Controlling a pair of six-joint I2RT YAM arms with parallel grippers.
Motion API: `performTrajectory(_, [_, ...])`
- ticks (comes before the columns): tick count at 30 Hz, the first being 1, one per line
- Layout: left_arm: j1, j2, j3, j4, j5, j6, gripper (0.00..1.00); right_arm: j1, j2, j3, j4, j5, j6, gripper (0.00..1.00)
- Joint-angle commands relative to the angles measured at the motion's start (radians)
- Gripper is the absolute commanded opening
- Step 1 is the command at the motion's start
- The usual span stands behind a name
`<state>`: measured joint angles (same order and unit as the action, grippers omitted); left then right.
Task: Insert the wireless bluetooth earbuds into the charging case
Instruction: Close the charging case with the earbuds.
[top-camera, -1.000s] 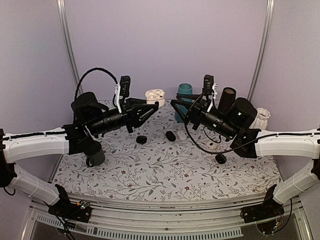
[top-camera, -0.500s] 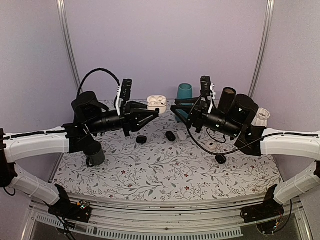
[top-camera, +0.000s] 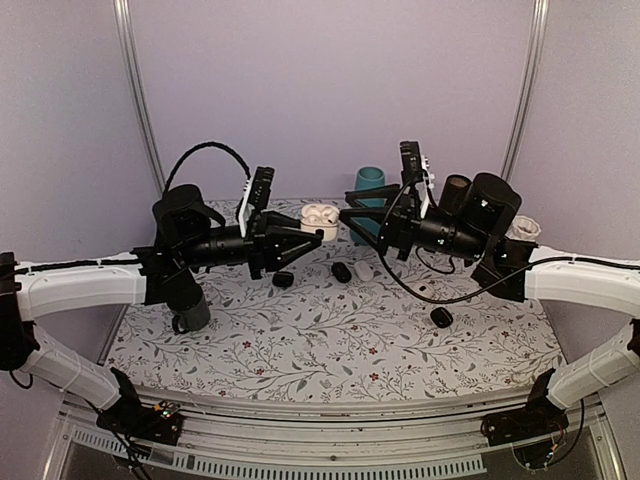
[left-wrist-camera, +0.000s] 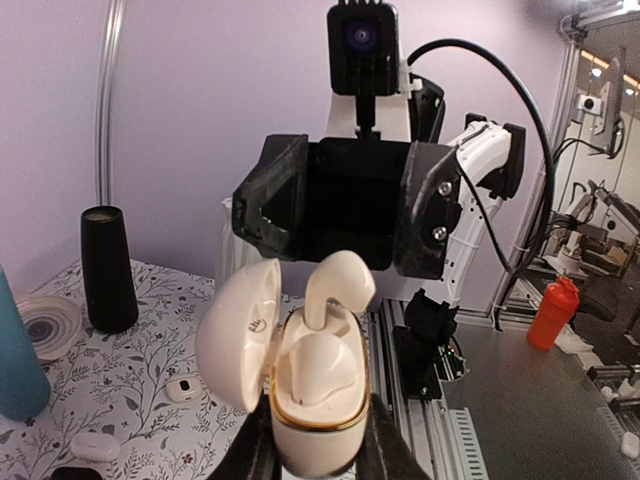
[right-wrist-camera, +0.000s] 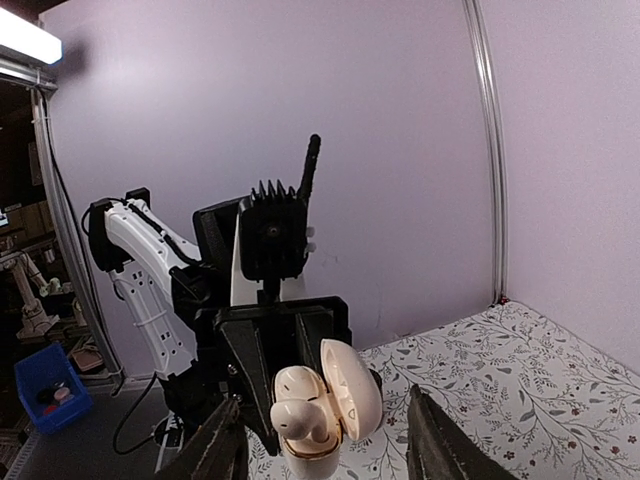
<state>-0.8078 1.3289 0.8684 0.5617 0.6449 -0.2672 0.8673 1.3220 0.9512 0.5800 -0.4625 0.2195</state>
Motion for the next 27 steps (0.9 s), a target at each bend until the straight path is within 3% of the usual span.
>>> performTrajectory(1, [0.012, 0.01, 0.03, 0.017, 0.027, -0.012, 0.0, -0.005, 0.024, 0.036, -0.03, -0.013, -0.006, 0.54])
performTrajectory(27, [0.009, -0.003, 0.037, -0.025, -0.001, 0.028, 0.0, -0.006, 0.095, 0.102, -0.093, -0.017, 0.027, 0.54])
